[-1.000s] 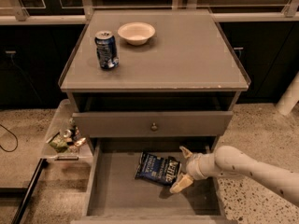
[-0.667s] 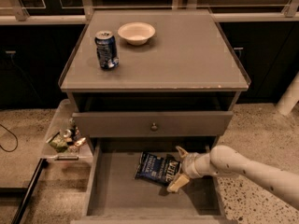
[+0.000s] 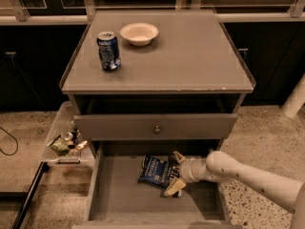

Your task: Pick blue chip bag from middle drawer and place on counter

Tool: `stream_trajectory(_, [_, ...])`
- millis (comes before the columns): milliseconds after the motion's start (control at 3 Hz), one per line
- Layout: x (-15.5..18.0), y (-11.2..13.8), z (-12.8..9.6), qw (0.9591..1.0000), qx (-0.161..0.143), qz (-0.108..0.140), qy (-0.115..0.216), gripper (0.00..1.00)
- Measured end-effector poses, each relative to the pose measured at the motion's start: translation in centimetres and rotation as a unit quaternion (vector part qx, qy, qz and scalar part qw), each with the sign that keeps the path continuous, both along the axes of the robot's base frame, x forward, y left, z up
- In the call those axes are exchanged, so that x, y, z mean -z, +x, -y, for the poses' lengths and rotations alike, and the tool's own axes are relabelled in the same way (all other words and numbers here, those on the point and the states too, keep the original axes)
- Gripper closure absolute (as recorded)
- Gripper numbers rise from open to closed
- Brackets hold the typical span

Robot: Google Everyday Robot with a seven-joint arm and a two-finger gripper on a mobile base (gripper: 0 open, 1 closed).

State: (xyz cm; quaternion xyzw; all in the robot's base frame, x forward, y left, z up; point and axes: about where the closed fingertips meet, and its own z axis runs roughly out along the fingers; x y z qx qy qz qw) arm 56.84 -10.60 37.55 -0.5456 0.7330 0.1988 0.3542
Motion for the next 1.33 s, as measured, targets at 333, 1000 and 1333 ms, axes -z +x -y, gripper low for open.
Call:
stream_trajectory(333, [0.91,0.31,-1.15,1.0,0.0,-0.003,0.003,0.0])
stream_trajectory(1000, [0.91,0.31,-1.16,1.0,0.0,-0.003,0.003,0.43])
stream_trajectory(1333, [0.91,0.31,-1.16,1.0,0.0,-0.003,0.003,0.66])
